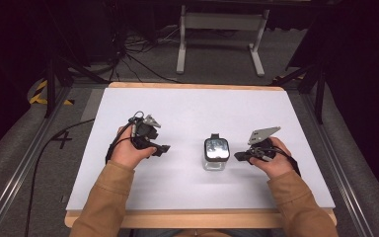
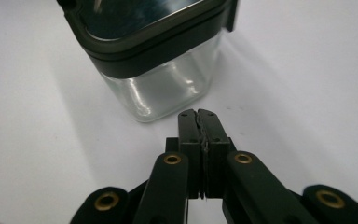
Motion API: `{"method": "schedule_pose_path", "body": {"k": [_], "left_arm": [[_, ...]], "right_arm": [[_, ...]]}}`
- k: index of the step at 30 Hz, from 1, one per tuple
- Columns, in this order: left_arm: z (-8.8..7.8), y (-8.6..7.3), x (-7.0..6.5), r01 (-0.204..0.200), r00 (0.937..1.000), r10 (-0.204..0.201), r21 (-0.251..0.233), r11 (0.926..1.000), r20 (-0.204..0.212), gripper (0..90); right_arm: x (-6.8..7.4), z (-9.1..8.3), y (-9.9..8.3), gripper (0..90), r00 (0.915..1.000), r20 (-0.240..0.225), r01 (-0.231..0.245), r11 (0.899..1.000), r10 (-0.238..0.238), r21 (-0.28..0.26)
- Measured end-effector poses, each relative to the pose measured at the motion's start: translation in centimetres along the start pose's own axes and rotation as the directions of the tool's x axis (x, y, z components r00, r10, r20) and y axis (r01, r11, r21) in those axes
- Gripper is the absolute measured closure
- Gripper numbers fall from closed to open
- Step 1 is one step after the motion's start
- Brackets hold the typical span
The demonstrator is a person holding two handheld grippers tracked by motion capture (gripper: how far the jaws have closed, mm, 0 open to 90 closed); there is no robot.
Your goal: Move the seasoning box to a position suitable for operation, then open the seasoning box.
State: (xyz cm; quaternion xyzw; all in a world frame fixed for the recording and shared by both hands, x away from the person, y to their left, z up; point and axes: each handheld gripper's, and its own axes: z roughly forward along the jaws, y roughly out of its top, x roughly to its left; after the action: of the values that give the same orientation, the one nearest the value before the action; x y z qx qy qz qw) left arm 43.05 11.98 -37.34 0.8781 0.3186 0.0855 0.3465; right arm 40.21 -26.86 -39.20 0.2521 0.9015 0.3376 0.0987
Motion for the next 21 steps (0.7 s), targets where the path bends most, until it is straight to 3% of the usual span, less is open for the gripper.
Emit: {"method": "schedule_pose_path", "body": {"k": [4, 7, 11, 16, 17, 21], "left_arm": [[0.0, 1.5, -0.8, -0.038, 0.9986, 0.039, -0.038, 0.9986, 0.034, 38.1], [0.5, 2.4, -1.3, -0.021, 0.9966, 0.026, -0.068, 0.9975, 0.079, 37.3], [1.3, 3.7, -1.7, -0.045, 0.9940, 0.052, -0.073, 0.9963, 0.097, 41.5], [2.1, 4.8, -1.8, -0.028, 0.9892, 0.045, -0.118, 0.9925, 0.139, 47.6], [2.3, 5.4, -1.9, -0.035, 0.9861, 0.057, -0.138, 0.9898, 0.156, 47.6], [3.3, 7.0, -1.9, -0.032, 0.9730, 0.070, -0.173, 0.9845, 0.220, 62.1]], "right_arm": [[-0.2, -1.7, -0.8, 89.5, 0.9990, 0.035, -0.026, 0.999, 0.027, -0.040], [-0.4, -2.8, -1.4, 89.4, 0.9972, 0.056, -0.047, 0.997, 0.050, -0.058], [-0.4, -3.6, -2.1, 88.9, 0.9949, 0.072, -0.066, 0.995, 0.071, -0.075], [-0.4, -4.1, -2.7, 88.5, 0.9934, 0.078, -0.078, 0.993, 0.085, -0.084], [-0.4, -4.1, -2.7, 88.5, 0.9934, 0.078, -0.078, 0.993, 0.085, -0.084], [-0.4, -4.2, -2.7, 88.4, 0.9942, 0.067, -0.077, 0.993, 0.084, -0.091]]}}
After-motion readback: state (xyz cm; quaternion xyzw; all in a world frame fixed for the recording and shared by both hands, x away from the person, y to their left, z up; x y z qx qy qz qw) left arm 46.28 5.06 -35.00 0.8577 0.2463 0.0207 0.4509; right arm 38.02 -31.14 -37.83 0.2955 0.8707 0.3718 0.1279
